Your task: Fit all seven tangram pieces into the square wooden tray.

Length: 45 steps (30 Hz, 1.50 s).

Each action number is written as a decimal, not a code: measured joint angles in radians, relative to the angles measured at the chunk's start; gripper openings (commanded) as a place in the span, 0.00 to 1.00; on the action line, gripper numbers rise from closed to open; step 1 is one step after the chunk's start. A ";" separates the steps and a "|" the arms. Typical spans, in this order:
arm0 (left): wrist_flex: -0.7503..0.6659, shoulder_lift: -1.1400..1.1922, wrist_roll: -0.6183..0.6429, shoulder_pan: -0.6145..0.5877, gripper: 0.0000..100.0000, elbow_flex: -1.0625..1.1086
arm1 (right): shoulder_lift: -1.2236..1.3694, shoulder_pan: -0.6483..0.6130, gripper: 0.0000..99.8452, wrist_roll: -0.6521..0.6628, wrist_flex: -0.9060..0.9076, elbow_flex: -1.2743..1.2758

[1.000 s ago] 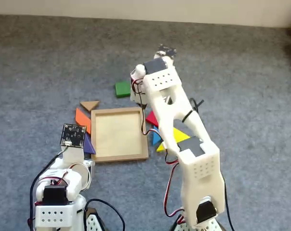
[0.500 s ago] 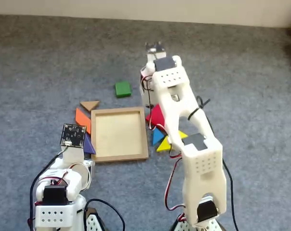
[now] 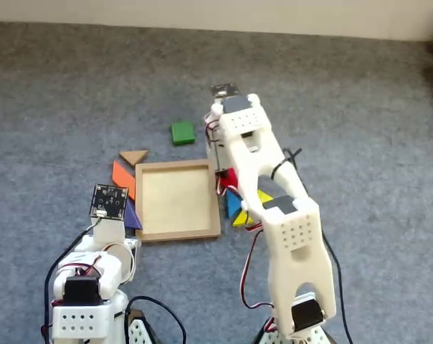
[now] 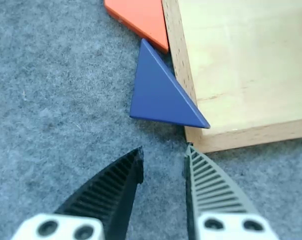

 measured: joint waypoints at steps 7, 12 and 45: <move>0.000 0.000 0.000 0.000 0.14 0.000 | 0.002 -0.041 0.35 0.002 0.009 0.002; 0.000 0.000 0.000 0.000 0.14 0.000 | 0.002 -0.044 0.35 0.002 0.026 0.002; 0.000 0.000 0.000 0.000 0.14 0.000 | 0.002 -0.087 0.35 -0.092 0.011 0.003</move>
